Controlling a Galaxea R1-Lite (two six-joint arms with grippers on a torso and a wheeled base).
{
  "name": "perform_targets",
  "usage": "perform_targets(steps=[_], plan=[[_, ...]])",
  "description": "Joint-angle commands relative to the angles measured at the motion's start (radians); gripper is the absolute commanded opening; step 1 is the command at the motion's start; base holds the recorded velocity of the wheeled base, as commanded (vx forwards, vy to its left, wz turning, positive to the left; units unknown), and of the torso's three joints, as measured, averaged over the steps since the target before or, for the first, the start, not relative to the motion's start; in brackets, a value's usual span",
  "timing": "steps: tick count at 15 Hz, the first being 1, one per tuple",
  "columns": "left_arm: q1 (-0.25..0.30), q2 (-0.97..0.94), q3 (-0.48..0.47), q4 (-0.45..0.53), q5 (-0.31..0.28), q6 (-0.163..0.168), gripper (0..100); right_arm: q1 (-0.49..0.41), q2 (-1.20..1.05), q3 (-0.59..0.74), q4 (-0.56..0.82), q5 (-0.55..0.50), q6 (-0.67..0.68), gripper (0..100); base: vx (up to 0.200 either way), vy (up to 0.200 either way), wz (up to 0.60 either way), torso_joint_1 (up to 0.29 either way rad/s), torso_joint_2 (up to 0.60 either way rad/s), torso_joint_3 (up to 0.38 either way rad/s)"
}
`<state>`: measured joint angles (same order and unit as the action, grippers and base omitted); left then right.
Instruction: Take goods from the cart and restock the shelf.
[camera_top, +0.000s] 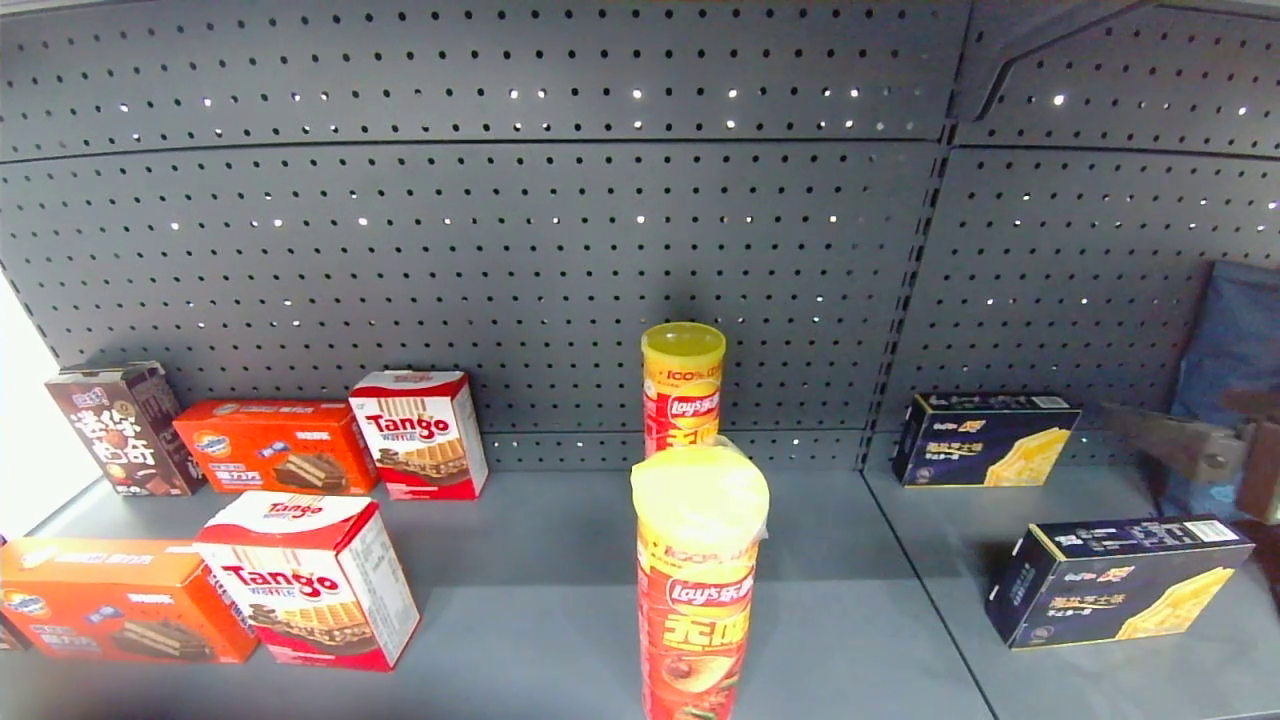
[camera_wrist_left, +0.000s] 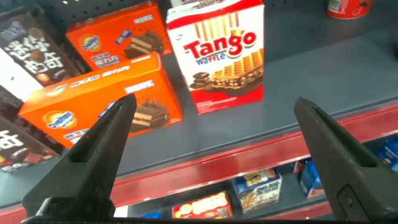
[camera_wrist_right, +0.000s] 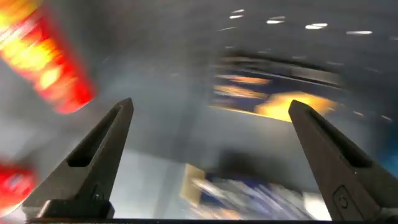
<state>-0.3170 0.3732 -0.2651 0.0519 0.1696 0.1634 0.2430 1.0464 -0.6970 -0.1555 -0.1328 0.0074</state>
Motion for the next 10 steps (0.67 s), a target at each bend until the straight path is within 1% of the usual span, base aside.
perform_targets(steps=[1,3,4,5,6,7,8,9,10], plan=[[-0.001,-0.045,0.003,0.000,0.001,0.015,100,-0.059,-0.273,0.198,-0.047,-0.134,0.022,100,0.000,0.000,0.00,0.000,0.00,0.000],[0.001,-0.077,0.029,0.002,0.001,0.019,100,-0.100,-0.408,0.300,-0.076,-0.212,0.022,100,0.000,0.000,0.00,0.000,0.00,0.000],[0.001,-0.086,0.033,0.002,0.001,0.021,100,-0.117,-0.444,0.321,-0.075,-0.217,0.022,100,0.000,0.000,0.00,0.000,0.00,0.000],[0.001,-0.123,0.038,0.009,0.001,0.036,100,-0.208,-0.560,0.410,-0.065,-0.217,0.022,100,0.000,0.000,0.00,0.000,0.00,0.000],[0.001,-0.138,0.044,0.020,0.001,0.045,100,-0.274,-0.655,0.493,-0.058,-0.208,0.017,100,0.000,0.000,0.00,0.000,0.00,0.000],[0.001,-0.142,0.046,0.022,0.001,0.045,100,-0.291,-0.697,0.525,-0.052,-0.208,0.014,100,0.000,0.000,0.00,0.000,0.00,0.000],[0.001,-0.146,0.047,0.022,0.001,0.045,100,-0.303,-0.824,0.630,-0.019,-0.206,-0.018,100,0.000,0.000,0.00,0.000,0.00,0.000],[0.004,-0.148,0.047,0.022,0.001,0.045,100,-0.287,-0.922,0.695,0.022,-0.197,-0.043,100,0.000,0.000,0.00,0.000,0.00,0.000],[0.012,-0.146,0.049,0.022,0.001,0.047,100,-0.254,-1.017,0.697,0.108,-0.166,-0.050,100,0.000,0.000,0.00,0.000,0.00,0.000]])
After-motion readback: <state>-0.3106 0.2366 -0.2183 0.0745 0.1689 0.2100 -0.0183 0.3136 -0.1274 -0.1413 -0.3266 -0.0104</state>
